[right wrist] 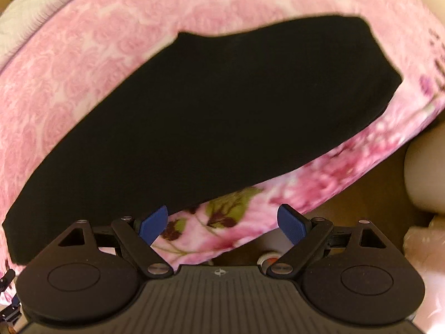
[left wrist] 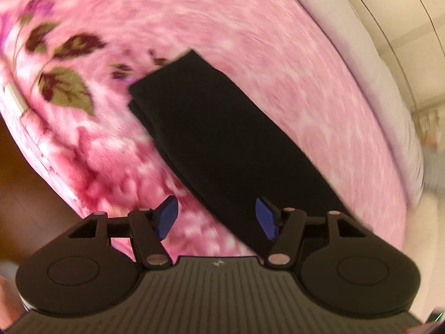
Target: Fold clothes
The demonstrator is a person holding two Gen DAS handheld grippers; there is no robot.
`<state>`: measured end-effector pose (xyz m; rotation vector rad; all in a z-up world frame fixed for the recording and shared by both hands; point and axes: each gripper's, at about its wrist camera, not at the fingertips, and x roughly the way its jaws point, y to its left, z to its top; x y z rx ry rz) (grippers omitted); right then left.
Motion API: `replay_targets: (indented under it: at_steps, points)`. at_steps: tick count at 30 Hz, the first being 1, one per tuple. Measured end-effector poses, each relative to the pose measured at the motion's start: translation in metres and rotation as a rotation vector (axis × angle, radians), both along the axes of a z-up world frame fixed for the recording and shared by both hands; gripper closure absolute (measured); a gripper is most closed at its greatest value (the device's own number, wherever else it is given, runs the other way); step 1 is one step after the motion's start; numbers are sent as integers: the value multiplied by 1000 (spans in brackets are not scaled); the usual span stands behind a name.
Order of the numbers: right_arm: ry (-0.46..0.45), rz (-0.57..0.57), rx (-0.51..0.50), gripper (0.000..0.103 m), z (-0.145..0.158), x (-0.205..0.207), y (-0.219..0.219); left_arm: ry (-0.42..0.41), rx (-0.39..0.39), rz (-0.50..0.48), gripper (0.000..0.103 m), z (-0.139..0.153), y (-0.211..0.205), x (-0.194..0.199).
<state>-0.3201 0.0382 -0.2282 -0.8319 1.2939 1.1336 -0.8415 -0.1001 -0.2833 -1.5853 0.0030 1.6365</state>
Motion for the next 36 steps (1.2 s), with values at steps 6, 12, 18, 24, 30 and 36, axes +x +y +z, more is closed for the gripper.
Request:
replay_targets:
  at_steps: [6, 12, 18, 24, 30, 36]
  points:
    - [-10, -1, 5, 15, -28, -2, 1, -90, 90, 209, 49, -35, -15, -26]
    - [2, -29, 210, 15, -39, 24, 0, -45, 206, 222, 50, -55, -24, -22]
    - [62, -63, 500, 15, -56, 68, -13, 9, 325, 217, 50, -74, -32, -16]
    - [163, -121, 676, 20, -74, 90, -46, 52, 419, 191, 49, -82, -39, -11]
    - [259, -264, 702, 19, -56, 93, -121, 35, 439, 205, 49, -85, -34, -13]
    - [166, -258, 674, 19, -38, 91, -152, 71, 428, 188, 73, -87, -28, -11]
